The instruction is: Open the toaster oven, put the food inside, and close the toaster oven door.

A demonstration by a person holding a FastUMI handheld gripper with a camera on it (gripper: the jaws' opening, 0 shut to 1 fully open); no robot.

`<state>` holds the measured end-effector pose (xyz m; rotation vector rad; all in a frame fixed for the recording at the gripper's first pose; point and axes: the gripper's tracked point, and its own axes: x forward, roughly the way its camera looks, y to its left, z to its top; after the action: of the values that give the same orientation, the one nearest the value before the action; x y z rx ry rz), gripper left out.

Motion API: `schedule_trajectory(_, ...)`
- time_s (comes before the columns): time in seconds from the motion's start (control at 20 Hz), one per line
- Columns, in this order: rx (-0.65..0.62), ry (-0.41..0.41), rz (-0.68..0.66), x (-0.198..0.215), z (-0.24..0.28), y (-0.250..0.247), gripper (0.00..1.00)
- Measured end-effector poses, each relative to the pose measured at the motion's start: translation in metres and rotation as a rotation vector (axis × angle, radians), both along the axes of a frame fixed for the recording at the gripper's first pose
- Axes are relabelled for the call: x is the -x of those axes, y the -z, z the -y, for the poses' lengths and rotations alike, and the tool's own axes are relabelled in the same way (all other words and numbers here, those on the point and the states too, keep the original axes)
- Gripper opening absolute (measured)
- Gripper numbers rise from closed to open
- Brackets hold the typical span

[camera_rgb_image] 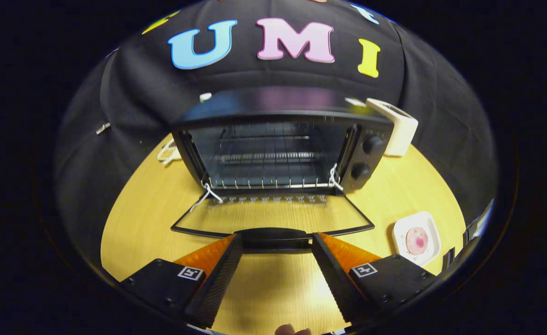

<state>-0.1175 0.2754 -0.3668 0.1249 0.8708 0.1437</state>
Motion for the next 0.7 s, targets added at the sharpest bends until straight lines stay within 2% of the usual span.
schedule_trajectory(0.15, 0.023, -0.042, -0.066, 0.011, -0.007, 0.028, 0.99)
schedule_trajectory(0.3, 0.009, -0.073, -0.101, 0.019, -0.013, 0.031, 1.00)
schedule_trajectory(0.5, -0.065, -0.110, -0.098, 0.025, -0.007, 0.006, 1.00)
schedule_trajectory(0.7, -0.095, -0.141, -0.054, 0.019, 0.041, -0.029, 1.00)
